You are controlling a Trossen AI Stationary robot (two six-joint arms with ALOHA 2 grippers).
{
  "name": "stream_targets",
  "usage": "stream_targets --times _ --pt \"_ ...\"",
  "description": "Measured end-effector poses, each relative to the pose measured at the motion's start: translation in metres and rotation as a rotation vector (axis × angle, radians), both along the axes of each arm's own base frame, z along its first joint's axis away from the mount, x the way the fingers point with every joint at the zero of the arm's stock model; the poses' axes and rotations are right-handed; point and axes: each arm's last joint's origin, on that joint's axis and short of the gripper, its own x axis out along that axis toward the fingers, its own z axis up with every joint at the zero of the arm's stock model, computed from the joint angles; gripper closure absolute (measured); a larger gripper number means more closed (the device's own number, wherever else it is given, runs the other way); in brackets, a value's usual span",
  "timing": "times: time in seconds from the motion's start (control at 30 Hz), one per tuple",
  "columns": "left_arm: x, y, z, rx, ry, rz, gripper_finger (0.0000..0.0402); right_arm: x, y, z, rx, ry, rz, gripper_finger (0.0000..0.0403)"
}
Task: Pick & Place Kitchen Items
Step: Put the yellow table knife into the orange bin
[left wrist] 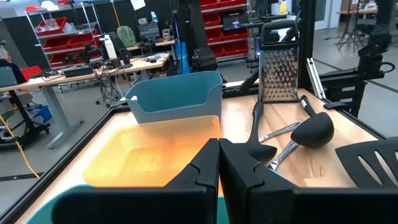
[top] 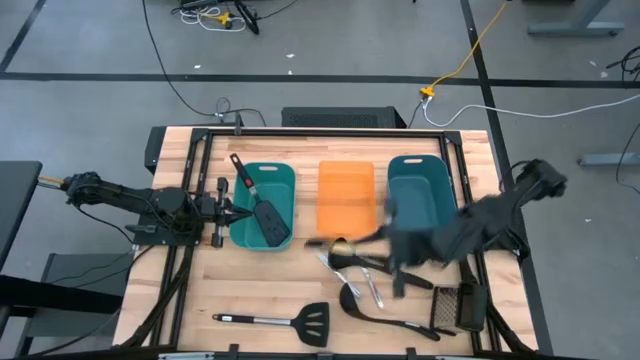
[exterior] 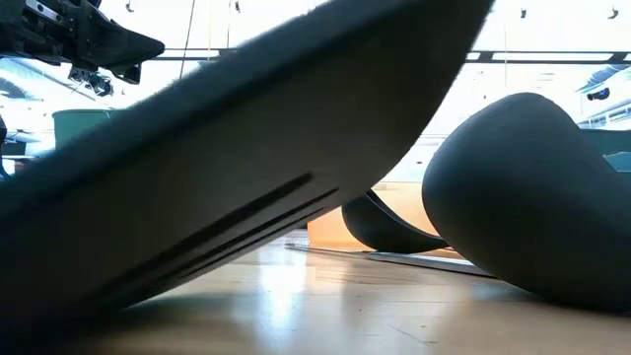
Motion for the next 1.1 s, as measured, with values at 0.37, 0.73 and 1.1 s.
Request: stream_targets --times 0.37,0.73,1.1 --pt "0.000 0.001 0.000 0.027 -0.003 0.027 0.0386 -0.095 -0.082 -0.035 0.137 -0.238 -0.116 0.0321" --pt "0.000 0.001 0.001 0.023 -0.008 0.035 0.0386 -0.150 -0.117 -0.115 0.184 -0.391 -0.221 0.0321" --pt "0.000 0.003 0.001 0.086 -0.002 0.101 0.0386 -0.153 -0.124 -0.191 0.240 -0.510 -0.231 0.0321"
